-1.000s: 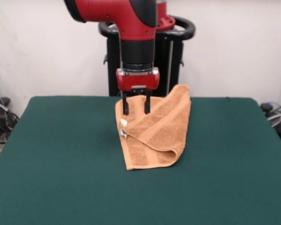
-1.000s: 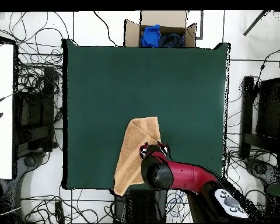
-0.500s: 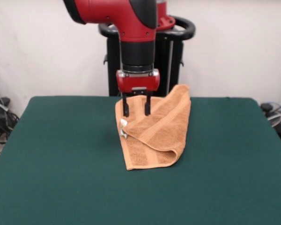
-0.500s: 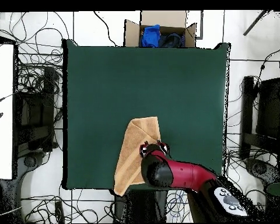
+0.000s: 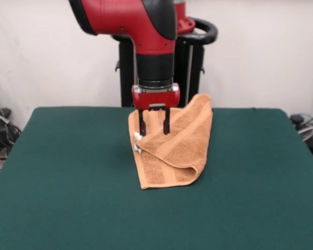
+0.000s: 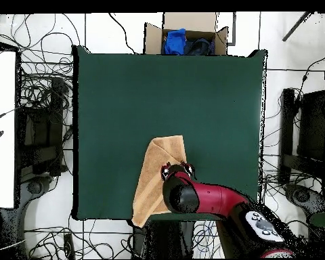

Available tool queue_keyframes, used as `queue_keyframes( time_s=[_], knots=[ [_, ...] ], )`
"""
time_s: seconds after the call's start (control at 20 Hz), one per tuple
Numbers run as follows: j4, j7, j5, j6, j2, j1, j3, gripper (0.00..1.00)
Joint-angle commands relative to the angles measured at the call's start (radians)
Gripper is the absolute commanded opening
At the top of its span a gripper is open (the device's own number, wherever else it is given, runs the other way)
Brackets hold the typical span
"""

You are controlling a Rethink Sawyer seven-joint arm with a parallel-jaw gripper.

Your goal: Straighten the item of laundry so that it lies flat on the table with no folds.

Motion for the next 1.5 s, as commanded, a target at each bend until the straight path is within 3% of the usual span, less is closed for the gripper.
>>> queue_keyframes(
  time_s=[0.05,0.55,1.05,1.5],
  knots=[
    [-0.100,0.084,-0.044,0.026,0.039,0.036,0.029,1.00],
    [-0.091,0.095,-0.054,0.021,0.031,0.046,0.012,1.00],
    [-0.124,0.126,-0.069,-0.066,0.102,0.109,-0.073,1.00],
    [-0.133,0.118,-0.069,-0.061,0.097,0.116,-0.104,1.00]
  ],
)
